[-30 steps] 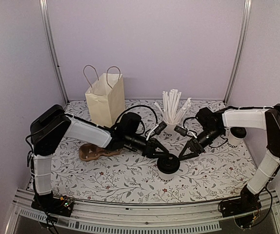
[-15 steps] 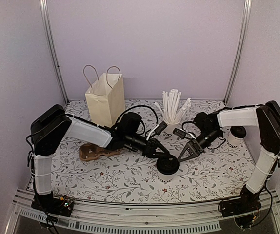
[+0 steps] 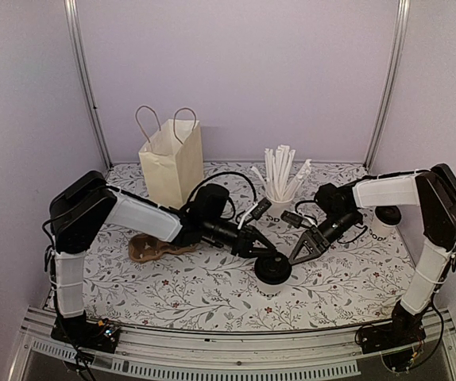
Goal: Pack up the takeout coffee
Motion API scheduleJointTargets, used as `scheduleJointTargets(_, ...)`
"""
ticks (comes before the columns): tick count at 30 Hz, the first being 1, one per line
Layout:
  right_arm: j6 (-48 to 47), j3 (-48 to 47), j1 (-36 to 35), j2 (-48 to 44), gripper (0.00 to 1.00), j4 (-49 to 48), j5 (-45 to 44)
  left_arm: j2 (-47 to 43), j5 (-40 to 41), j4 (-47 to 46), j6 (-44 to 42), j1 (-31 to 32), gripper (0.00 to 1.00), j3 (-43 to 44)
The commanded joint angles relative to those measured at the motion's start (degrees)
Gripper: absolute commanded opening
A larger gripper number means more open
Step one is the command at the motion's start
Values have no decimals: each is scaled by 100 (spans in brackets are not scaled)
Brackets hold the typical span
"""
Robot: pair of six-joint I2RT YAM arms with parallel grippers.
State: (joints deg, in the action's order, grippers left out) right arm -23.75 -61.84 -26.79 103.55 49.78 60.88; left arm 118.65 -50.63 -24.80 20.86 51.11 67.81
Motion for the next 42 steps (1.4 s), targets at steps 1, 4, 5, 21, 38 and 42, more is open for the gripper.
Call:
scheduleJointTargets(1, 513, 197, -83, 370, 41, -683, -2242, 555, 680, 1195, -190, 122, 35, -532)
scheduleJointTargets(4, 542, 214, -124, 340, 39, -696, -2417, 531, 745, 1151, -178, 122, 35, -579)
scheduleJointTargets(5, 505, 198, -134, 289, 39, -690, -2396, 502, 755, 1140, -169, 129, 35, -592)
scheduleJointTargets(21, -72, -299, -178, -994, 51, -364, -814, -896, 1540, 1097, -10, 129, 62, -280)
scheduleJointTargets(38, -114, 95, 140, -1207, 56, -211, -734, -2256, 2031, 66, 2822, 126, 56, -2125)
scheduleJointTargets(42, -218, 115, 147, -1009, 56, -124, -520, -2142, 1853, -344, 3175, 160, 53, -2251)
